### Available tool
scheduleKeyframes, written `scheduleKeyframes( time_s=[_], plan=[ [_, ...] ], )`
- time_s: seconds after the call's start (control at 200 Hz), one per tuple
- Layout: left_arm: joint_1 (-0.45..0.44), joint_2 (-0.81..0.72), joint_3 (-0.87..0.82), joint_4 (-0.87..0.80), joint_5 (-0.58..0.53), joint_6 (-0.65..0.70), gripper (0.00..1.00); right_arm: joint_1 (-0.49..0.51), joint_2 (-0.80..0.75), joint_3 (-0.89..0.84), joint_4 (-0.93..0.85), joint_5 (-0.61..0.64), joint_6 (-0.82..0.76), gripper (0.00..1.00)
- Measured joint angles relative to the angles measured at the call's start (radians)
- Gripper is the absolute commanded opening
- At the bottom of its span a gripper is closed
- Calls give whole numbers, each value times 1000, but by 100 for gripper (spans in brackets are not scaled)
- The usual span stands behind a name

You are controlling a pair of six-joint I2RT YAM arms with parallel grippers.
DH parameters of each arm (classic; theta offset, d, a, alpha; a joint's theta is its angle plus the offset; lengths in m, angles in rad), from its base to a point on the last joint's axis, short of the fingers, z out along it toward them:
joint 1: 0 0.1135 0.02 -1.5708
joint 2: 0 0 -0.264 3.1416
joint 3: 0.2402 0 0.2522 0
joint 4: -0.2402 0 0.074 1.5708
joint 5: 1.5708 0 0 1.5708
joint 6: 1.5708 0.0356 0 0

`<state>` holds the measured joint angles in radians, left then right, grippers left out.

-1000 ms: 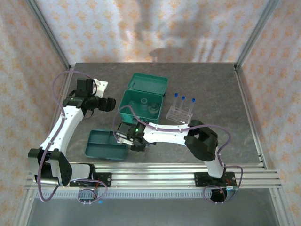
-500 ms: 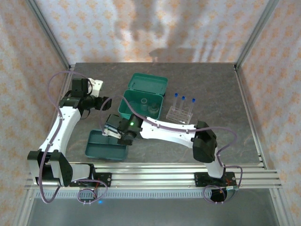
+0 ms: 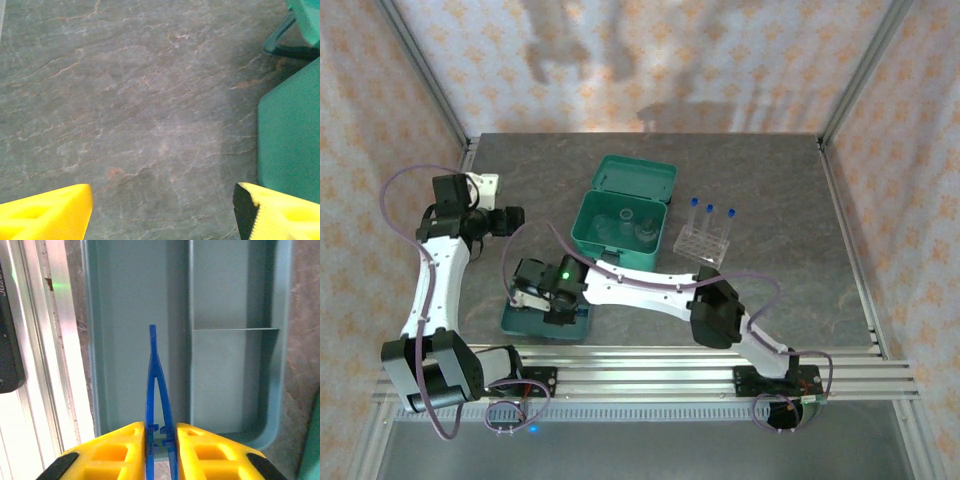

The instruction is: Organize the chemistry lab equipment

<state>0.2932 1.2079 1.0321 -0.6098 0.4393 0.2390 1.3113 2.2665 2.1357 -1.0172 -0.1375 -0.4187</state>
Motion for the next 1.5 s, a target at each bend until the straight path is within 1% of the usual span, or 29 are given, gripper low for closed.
scheduleKeyframes(
  time_s=[0.095, 0.31, 0.601, 0.816, 0.981, 1.081, 1.181, 1.321, 1.502],
  plan=[
    [22, -19, -35, -3, 0, 24, 77, 2, 28, 30, -9, -24, 4, 21],
    [71, -63, -75, -21, 18, 49, 78, 2, 64, 36, -8, -64, 7, 21],
    [150, -88, -93, -51, 60, 77, 78, 2, 143, 38, -6, -73, 7, 22],
    [186, -88, -93, -73, 86, 89, 77, 2, 158, 38, 3, -72, 15, 27],
    [192, -88, -93, -83, 99, 104, 77, 1, 160, 60, 2, -69, 16, 38],
    [192, -88, -93, -84, 105, 113, 78, 1, 160, 65, 2, -64, 14, 41],
    [192, -88, -93, -90, 104, 133, 77, 1, 157, 64, 0, -61, 15, 41],
    [192, -88, -93, -112, 105, 190, 77, -1, 90, 8, 8, -43, 19, 41],
    [192, -85, -92, -189, 121, 332, 77, -44, -162, -194, 69, -41, 90, 44]
  ],
)
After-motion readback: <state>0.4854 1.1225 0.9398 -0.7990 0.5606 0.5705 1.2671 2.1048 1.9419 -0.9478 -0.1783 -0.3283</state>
